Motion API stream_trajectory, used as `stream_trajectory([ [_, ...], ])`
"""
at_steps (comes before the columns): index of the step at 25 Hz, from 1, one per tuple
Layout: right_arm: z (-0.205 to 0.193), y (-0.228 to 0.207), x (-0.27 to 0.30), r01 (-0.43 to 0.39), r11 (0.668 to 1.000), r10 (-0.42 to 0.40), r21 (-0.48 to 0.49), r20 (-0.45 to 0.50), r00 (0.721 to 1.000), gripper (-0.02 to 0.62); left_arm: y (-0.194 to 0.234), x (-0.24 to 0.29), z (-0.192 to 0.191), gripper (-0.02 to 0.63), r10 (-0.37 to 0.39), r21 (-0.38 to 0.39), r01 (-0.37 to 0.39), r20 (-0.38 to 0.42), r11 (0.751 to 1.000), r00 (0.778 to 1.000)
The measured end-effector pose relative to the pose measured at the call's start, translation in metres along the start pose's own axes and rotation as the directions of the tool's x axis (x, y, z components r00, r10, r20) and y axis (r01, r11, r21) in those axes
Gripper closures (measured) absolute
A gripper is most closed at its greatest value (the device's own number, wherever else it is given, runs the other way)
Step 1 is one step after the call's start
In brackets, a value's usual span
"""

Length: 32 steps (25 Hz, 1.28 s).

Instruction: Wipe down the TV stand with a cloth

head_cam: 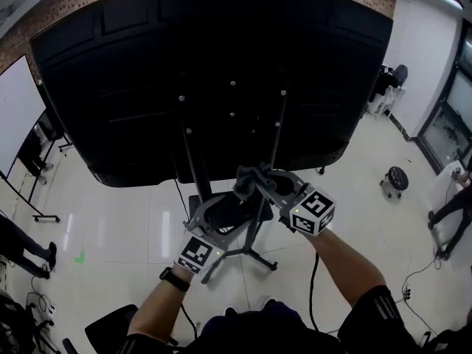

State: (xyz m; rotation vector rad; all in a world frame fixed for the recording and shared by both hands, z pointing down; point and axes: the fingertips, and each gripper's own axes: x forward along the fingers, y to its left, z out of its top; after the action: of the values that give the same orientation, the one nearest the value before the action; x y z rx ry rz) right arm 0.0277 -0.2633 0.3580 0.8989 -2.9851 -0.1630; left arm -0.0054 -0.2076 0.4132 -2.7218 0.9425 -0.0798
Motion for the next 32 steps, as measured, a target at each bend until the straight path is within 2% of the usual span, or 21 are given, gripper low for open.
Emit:
stream_trajectory([
  [6, 0.107, -0.037, -0.027, 0.032, 0.994, -0.022, -0.103, 0.096, 0.995, 0.560, 0.015, 0.034, 0.098, 0.256, -0.022, 0.037, 0.018, 0.106, 0.999, 0.994],
  [13, 0.167, -0.071, -0.022, 0.026, 0.973, -0.001, -0.228, 0.111, 0.994, 0.560, 0.036, 0.084, 0.167, 0.256, 0.003, 0.107, -0.021, 0.167, 0.994, 0.986],
  [18, 0.211, -0.099, -0.011, 0.030, 0.962, 0.010, -0.272, 0.144, 0.990, 0.560, 0.052, 0.102, 0.202, 0.256, 0.034, 0.136, -0.059, 0.180, 0.989, 0.983],
  [21, 0.217, -0.111, 0.000, 0.012, 0.960, 0.022, -0.278, 0.119, 0.993, 0.560, 0.065, 0.108, 0.211, 0.256, 0.060, 0.131, -0.084, 0.182, 0.988, 0.981],
  [24, 0.203, -0.119, 0.011, -0.012, 0.963, 0.033, -0.268, 0.076, 0.997, 0.560, 0.071, 0.111, 0.210, 0.256, 0.079, 0.125, -0.102, 0.173, 0.987, 0.982],
  [32, 0.164, -0.135, -0.001, -0.015, 0.980, 0.030, -0.198, 0.072, 0.997, 0.561, 0.062, 0.119, 0.174, 0.256, 0.082, 0.090, -0.092, 0.113, 0.992, 0.990],
])
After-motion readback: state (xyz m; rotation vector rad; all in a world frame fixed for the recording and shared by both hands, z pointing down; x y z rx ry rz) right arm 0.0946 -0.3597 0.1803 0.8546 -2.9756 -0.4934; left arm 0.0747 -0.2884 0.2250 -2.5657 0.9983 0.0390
